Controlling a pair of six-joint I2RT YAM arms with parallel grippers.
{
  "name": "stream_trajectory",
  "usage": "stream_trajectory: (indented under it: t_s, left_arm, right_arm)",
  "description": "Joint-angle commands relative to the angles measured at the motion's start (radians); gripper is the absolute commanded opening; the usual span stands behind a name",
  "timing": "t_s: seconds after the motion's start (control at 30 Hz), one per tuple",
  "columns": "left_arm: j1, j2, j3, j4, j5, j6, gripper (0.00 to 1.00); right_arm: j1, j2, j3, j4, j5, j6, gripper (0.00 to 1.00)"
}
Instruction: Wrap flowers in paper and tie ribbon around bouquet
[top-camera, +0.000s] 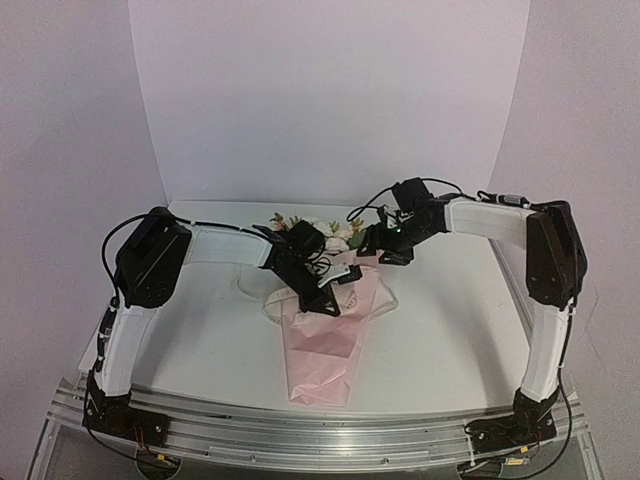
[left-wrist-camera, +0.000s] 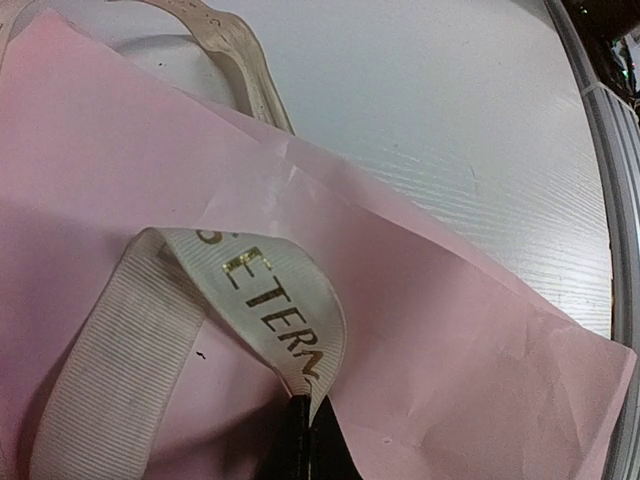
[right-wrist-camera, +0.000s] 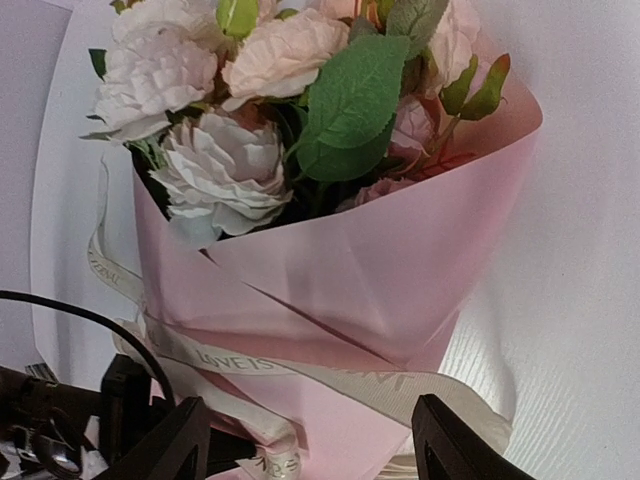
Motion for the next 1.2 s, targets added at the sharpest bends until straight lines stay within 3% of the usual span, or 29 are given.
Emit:
stream_trajectory:
  t_s: [0.0,0.23,0.43,0.53,0.67,0.77,1.17]
  left_arm:
    - [0.006,-0.013,-0.008,0.057,-0.011,-0.065,0.0]
    - [0.007,-0.001,-0.007,0.069,-0.02,-0.091,0.0]
    - [0.007,0.007,-0.001,0.076,-0.023,-0.103,0.0]
    - [0.008,0.009,0.0,0.075,-0.023,-0.101,0.0]
    - [0.01,0.012,0.007,0.075,-0.024,-0.108,0.0]
    - [0.015,0.012,0.007,0.091,-0.02,-0.131,0.0]
    - [0.034,0.051,0.037,0.15,-0.027,-0.202,0.0]
  right_arm:
    - [0.001,0.009,0.019,0.007,-0.022,-0.177,0.69]
    - [0.001,0.051,0.028,-0.007,-0.028,-0.238,0.57]
    - [0.001,0.079,0.036,-0.02,-0.009,-0.253,0.54]
    - [0.001,0.093,0.05,-0.025,0.019,-0.264,0.42]
    - [0.001,0.108,0.067,-0.037,0.041,-0.277,0.15]
    - [0.001,0.098,0.078,-0.047,0.04,-0.278,0.01]
    - [0.006,-0.057,0.026,-0.06,0.015,-0.268,0.0]
